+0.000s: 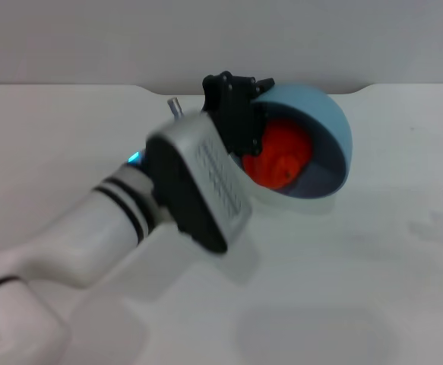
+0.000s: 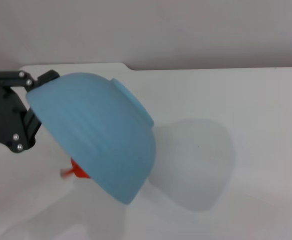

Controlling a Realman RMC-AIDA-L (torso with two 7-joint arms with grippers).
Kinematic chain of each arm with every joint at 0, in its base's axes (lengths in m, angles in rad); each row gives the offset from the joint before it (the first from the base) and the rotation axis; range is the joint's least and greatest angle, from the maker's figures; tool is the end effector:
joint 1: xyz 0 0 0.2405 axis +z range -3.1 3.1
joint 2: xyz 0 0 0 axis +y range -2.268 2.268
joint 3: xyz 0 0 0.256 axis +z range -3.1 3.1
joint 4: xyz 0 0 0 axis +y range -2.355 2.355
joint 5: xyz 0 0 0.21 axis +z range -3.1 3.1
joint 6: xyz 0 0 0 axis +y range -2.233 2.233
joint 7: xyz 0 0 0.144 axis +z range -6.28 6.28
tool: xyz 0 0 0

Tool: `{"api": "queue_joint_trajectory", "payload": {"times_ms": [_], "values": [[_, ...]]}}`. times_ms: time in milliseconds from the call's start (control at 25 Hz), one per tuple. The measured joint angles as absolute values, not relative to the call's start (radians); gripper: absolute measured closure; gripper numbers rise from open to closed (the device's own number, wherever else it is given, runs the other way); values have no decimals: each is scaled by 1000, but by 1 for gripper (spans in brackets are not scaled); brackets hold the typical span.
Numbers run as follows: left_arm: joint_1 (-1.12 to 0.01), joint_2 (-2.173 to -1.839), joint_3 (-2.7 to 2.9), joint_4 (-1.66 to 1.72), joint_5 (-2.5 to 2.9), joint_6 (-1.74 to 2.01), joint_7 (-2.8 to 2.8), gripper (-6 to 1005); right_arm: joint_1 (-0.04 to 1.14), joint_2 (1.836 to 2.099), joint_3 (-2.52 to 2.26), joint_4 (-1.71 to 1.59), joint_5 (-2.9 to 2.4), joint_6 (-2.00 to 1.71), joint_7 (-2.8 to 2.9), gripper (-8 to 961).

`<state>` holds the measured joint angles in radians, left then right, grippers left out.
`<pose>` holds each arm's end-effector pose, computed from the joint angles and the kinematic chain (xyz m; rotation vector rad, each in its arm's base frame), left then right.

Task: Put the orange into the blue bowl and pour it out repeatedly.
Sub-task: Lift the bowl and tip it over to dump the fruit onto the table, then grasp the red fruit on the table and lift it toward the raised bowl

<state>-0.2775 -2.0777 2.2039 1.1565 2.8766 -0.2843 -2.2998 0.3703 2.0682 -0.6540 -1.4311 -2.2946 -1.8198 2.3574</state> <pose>-0.1391 0.3265 -0.1000 -2.0602 0.5489 -0.2069 0.2675 0.2973 0.1187 -2.3586 1.3882 0.2504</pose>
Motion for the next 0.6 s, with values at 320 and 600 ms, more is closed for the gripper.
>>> {"api": "queue_joint_trajectory", "payload": {"times_ms": [320, 600], "values": [[-297, -2079, 2351, 980, 2571, -746, -1883, 1000, 362, 2072, -652, -1424, -2293, -1821, 2367, 411], [-335, -2078, 2495, 886, 2417, -882, -1658, 1000, 369, 2072, -655, -1417, -2292, -1815, 2367, 412]]}}
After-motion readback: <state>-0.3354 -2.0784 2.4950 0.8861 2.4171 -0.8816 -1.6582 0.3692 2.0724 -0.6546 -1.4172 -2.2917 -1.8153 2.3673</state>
